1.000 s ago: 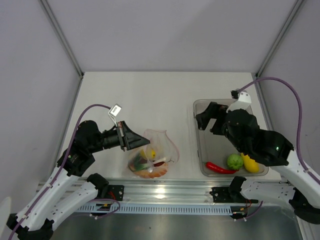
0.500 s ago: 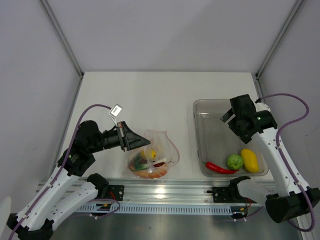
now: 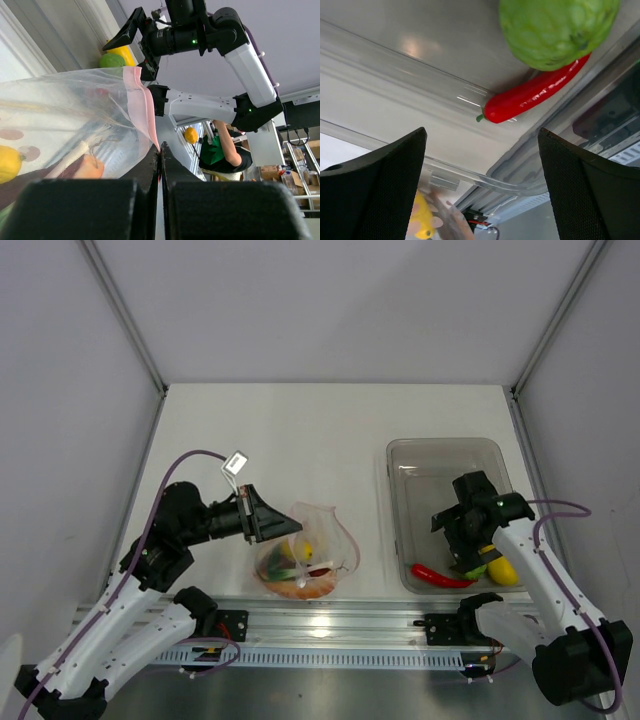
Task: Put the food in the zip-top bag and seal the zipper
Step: Pick up the fake vegetable from the bin.
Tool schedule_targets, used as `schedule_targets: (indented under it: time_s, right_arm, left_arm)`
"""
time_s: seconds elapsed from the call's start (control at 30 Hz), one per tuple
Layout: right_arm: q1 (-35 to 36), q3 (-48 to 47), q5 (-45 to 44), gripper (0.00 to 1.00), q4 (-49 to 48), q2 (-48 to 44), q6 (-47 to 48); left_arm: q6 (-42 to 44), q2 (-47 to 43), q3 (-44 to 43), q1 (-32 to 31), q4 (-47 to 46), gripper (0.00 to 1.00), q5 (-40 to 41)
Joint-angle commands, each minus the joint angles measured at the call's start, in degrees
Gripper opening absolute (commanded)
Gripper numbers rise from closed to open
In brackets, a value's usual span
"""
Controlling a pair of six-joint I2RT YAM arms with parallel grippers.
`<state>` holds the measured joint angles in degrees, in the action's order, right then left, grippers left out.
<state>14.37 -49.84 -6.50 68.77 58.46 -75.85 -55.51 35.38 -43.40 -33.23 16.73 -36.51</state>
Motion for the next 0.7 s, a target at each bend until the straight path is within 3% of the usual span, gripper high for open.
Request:
schedule_targets:
  time_s: [0.0,0.23,0.67]
  right_arm:
    - [-0.1,1.9,1.8,0.93,0.6,-3.0,-8.5]
    - [0.7,5.4,1.8,0.95,0.7,-1.8,-12.4]
    - [9.7,10.5,0.2,0.93,-2.9,4.4,-20.6]
  left_arm:
    - [-1.1,-0.1,0.7,0.5,-3.8,0.01,-1.8]
    - [-1.9,0.1,2.3,0.5,-5.9,0.01,-2.6]
    - [-2.3,0.1,3.3,0.5,-7.2,0.01,-3.3]
